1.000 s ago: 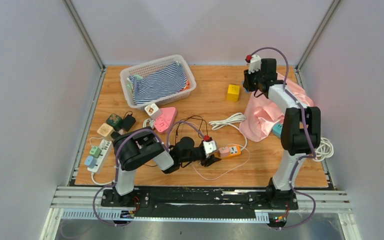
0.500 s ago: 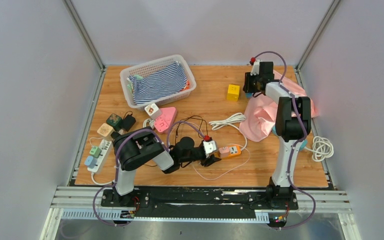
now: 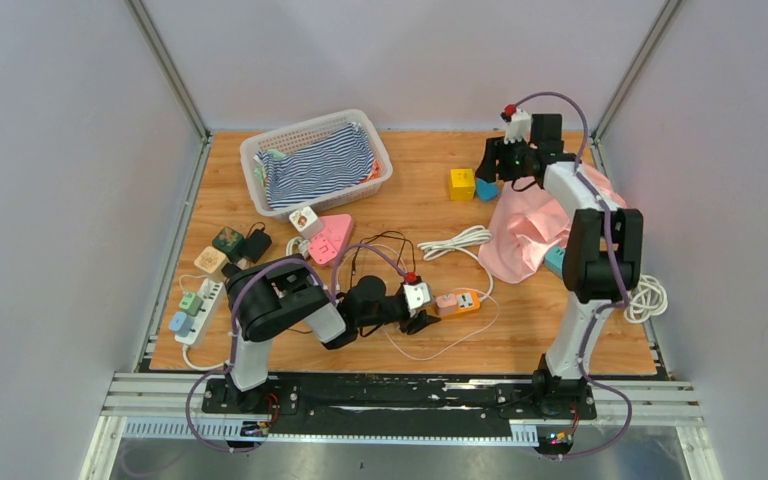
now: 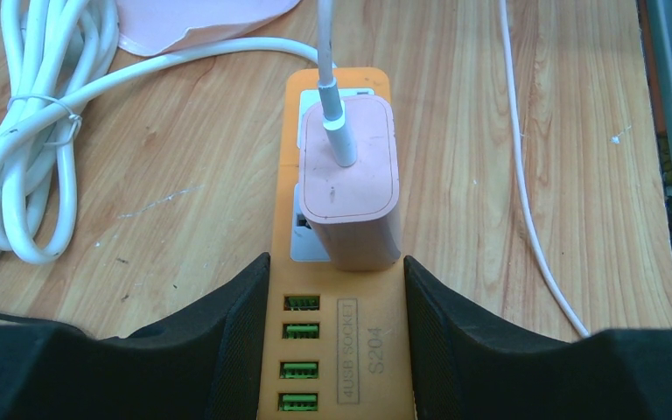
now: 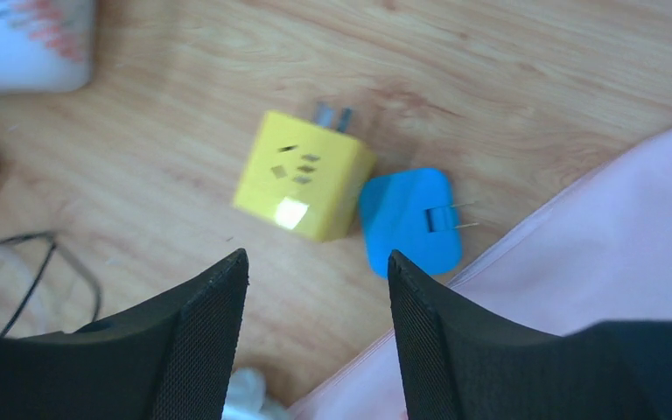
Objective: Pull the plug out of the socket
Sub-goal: Place the plug at the center of the board.
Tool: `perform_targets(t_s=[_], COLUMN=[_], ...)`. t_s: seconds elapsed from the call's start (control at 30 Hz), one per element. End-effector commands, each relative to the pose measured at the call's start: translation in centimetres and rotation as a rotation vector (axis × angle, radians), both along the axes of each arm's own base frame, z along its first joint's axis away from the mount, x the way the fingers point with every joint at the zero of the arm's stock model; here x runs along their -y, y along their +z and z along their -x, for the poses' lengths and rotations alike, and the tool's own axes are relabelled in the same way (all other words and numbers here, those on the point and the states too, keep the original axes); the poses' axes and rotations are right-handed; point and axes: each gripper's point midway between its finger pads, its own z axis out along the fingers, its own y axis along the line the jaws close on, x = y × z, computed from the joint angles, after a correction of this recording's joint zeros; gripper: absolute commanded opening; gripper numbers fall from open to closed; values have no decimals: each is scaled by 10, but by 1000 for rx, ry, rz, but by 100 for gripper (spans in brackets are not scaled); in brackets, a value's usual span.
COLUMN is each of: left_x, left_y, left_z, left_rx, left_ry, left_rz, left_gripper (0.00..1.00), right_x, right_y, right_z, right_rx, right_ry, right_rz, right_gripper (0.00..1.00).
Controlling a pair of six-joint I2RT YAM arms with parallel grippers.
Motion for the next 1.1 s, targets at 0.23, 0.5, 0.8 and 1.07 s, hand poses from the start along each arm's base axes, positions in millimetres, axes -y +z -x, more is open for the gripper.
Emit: perform_targets(t_s=[0.23,0.5,0.8,1.07], left_x=[-7,-4,-1,0], left_y=[-3,-4,-8,-10], left_z=[9,16,20,23], left_rx=[2,29,56,72], left_ry=[-7,-50,-67,-79], left_rz=[2,8,-10,-22], left_gripper=[21,22,24,24], right_x=[-50,-81,-102,-108], right_y=[108,79,19,-18], right_z=[190,306,343,330], right_rx=[310,508,451,326], right_ry=[700,1099,1342,1353], right_rz=[-89,-5,123,226], right_gripper=[66,87,93,90])
